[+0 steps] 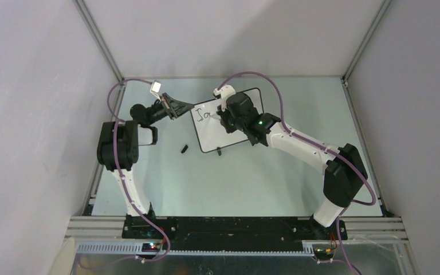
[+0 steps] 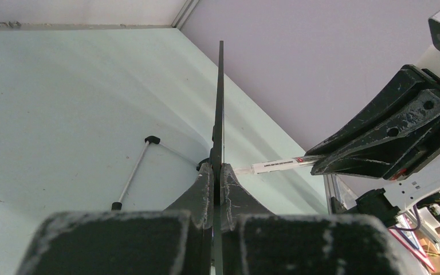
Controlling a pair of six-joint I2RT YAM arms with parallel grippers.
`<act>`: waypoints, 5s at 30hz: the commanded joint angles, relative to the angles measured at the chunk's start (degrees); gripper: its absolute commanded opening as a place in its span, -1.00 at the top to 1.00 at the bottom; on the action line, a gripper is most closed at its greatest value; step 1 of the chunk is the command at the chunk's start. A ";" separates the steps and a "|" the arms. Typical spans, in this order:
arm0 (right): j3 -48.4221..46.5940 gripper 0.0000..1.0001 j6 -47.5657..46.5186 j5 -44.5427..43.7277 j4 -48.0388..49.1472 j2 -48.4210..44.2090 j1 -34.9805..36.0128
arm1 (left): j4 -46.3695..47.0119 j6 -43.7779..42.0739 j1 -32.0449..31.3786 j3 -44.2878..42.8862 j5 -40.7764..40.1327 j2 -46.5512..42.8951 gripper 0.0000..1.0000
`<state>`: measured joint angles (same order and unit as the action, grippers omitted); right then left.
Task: Write a sentence on the whiteboard
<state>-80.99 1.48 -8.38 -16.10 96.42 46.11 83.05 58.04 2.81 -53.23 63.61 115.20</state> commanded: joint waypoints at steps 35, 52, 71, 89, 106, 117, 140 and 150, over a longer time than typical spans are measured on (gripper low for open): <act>-0.40 1.00 -0.04 -2.84 -1.85 -1.32 0.71 | 4.27 0.49 0.09 -1.26 1.48 -0.67 1.00; -0.75 1.00 -0.67 -2.19 -1.18 -0.39 3.29 | 4.21 0.41 0.08 -1.17 1.43 -0.76 1.00; -4.41 1.00 -1.04 -1.88 -2.64 0.35 3.56 | 4.23 0.36 0.09 -1.17 1.48 -0.69 1.00; -2.58 1.00 -0.87 -2.91 -2.89 1.04 3.35 | 4.23 0.41 0.01 -1.09 1.43 -0.74 1.00; -1.13 1.00 -0.24 -3.91 -3.85 1.14 2.61 | 4.25 0.40 0.03 -1.26 1.42 -0.74 1.00; -0.22 1.00 0.08 -4.88 -4.20 0.54 2.46 | 4.21 0.40 0.03 -1.12 1.43 -0.73 1.00; -1.72 1.00 0.29 -4.94 -3.51 0.26 0.68 | 4.25 0.32 0.07 -1.03 1.47 -0.82 1.00; -3.71 1.00 -0.31 -5.18 -4.14 0.67 0.77 | 4.27 0.32 0.02 -1.04 1.48 -0.76 1.00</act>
<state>-82.13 1.61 -10.70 -20.60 97.56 47.86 83.02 58.02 2.81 -53.23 63.57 115.20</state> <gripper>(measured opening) 0.090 0.019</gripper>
